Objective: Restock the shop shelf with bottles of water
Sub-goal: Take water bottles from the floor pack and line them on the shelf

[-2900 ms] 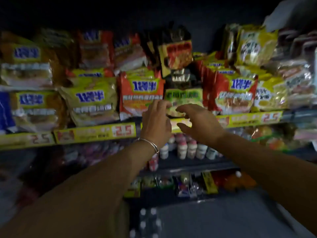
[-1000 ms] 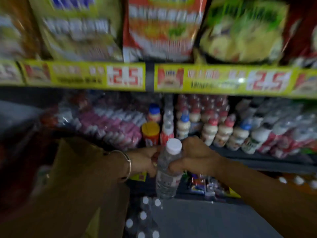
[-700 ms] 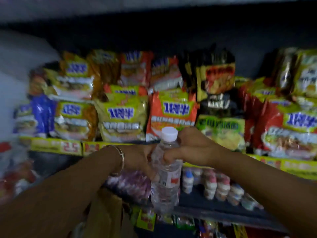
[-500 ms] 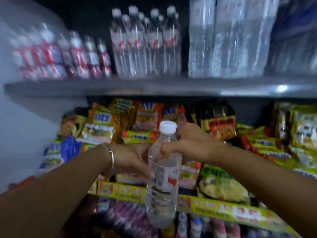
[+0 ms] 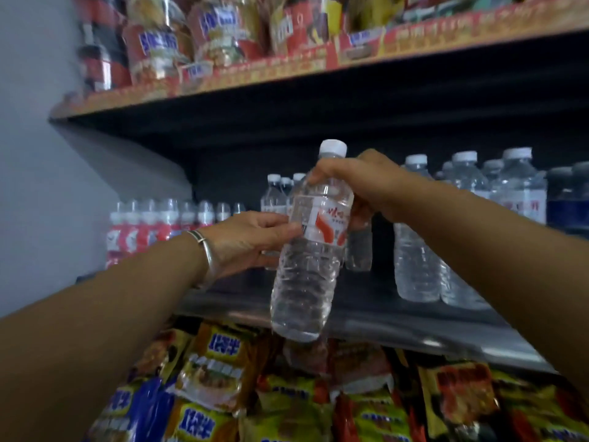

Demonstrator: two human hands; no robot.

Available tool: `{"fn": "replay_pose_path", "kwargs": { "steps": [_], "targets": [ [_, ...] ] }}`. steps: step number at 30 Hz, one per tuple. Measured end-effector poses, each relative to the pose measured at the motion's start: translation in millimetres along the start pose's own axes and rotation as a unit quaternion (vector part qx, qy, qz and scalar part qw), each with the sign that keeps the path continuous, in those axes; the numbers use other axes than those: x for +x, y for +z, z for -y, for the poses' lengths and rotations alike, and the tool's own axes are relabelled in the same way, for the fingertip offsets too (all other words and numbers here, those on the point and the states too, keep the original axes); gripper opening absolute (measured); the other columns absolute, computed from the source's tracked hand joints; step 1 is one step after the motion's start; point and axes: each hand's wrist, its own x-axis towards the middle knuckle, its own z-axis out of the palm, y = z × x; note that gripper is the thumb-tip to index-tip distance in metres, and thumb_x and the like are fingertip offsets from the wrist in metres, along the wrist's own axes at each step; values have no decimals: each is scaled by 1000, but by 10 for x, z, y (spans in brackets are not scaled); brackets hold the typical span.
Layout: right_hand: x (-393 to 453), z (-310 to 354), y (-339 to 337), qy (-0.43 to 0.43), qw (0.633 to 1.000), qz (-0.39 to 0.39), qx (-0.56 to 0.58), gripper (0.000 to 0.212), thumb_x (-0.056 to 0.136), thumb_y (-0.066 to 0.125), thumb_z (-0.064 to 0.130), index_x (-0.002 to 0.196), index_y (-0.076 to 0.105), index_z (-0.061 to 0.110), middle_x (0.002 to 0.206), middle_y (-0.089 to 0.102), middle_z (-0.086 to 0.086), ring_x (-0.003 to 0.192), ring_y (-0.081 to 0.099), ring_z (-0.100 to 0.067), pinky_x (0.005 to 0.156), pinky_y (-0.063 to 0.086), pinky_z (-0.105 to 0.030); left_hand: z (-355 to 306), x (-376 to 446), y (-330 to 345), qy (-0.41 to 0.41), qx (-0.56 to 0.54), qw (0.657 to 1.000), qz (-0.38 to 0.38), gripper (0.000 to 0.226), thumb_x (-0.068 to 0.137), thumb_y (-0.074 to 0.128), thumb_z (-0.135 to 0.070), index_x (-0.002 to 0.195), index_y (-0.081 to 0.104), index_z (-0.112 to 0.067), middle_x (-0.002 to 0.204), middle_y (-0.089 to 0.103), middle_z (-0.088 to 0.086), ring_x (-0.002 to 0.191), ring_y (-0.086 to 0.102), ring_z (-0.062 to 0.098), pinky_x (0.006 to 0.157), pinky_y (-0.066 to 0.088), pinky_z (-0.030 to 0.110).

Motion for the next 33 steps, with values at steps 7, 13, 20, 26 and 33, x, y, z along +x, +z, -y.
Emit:
{"fn": "replay_pose_path", "kwargs": {
  "steps": [7,13,20,26,33],
  "targets": [
    [735,181,150,22,993,-104,-50,32,69,72,37,79,58,11,78,66,-9,65,69,-27,62,59,-38,23,573,-261,34,140,985,-95,54,63,82,-26,110,57,-18,96,70,-4,93,67,14,91,51,35],
    [1198,-134,282,52,985,-118,-114,38,67,73,47,78,59,13,85,67,-9,73,69,-29,70,59,-45,342,1109,-436,49,107,988,-97,36,66,82,-14,99,66,-15,96,73,0,92,69,15,94,51,39],
    [1432,-479,450,83,979,-92,-165,48,75,68,57,77,56,10,81,68,-11,70,70,-28,68,60,-40,759,1471,-578,30,80,993,-81,39,66,81,-9,101,65,-11,99,72,3,94,68,17,91,52,38],
    [1402,-780,461,117,986,58,-99,44,77,68,50,99,59,14,100,68,-11,88,68,-27,75,59,-42,887,1597,-683,18,36,998,-55,47,71,75,-5,112,53,-10,98,68,4,91,66,16,75,53,29],
    [1364,-1221,556,149,983,103,14,37,75,76,13,109,60,11,103,69,-13,90,68,-34,76,58,-46,928,1650,-651,37,137,985,-101,43,71,78,-14,110,61,-10,95,67,1,89,66,16,82,56,35]
  ]
}}
